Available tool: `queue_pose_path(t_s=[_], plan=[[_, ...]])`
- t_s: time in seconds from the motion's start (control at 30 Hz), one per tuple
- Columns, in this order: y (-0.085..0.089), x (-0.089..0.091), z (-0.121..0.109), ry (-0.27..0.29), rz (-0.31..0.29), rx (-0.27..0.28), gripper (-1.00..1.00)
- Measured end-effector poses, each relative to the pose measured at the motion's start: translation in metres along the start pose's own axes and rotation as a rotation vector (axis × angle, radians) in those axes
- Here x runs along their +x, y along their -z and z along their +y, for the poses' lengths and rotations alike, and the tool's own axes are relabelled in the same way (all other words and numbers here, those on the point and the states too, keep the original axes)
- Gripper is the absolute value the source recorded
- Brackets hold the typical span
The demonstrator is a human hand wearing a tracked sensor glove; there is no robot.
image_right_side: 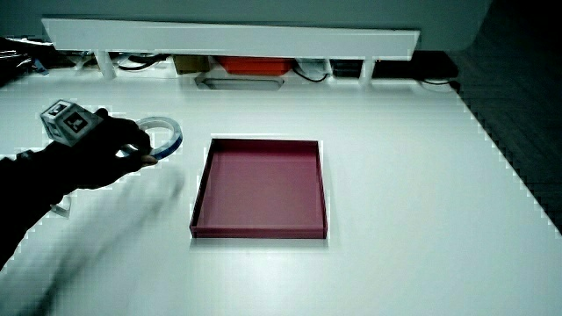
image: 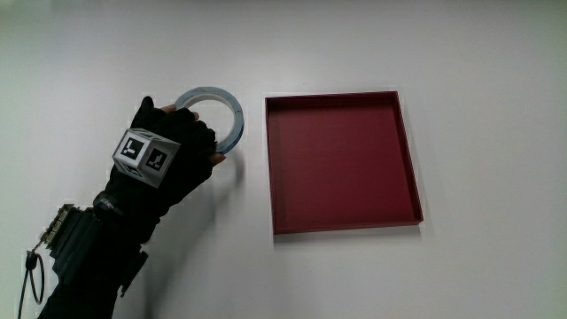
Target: Place blue tape
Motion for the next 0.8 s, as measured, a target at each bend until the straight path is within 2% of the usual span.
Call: queue_pose_path(t_s=[0.07, 0.2, 0.27, 0.33, 0.37, 0.4, 0.47, 0.5, 0.57, 0.6, 0.7, 0.73, 0.77, 0.8], plan=[[0.011, -0.007, 0.0, -0.029, -0.015, -0.027, 0.0], [0.03, -0.018, 0.0, -0.042, -0.025, -0.046, 0.0], [0.039, -0.024, 0.0, -0.071, -0.038, -0.062, 0.0], [0.045, -0.027, 0.0, -0.069, -0.021, -0.065, 0.0], [0.05, -0.03, -0.001, -0.072, -0.038, -0.067, 0.0], [0.051, -0.03, -0.001, -0.072, -0.022, -0.068, 0.0], [0.057, -0.034, -0.001, -0.075, -0.038, -0.062, 0.0], [0.055, -0.033, -0.001, -0.083, -0.025, -0.069, 0.0], [0.063, -0.037, -0.002, -0.082, -0.046, -0.075, 0.0], [0.059, -0.034, -0.002, -0.088, -0.023, -0.082, 0.0], [0.066, -0.039, -0.003, -0.1, -0.039, -0.087, 0.0], [0.066, -0.038, -0.003, -0.086, -0.03, -0.079, 0.0], [0.068, -0.04, -0.003, -0.097, -0.049, -0.088, 0.0], [0.066, -0.038, -0.003, -0.1, -0.035, -0.086, 0.0]])
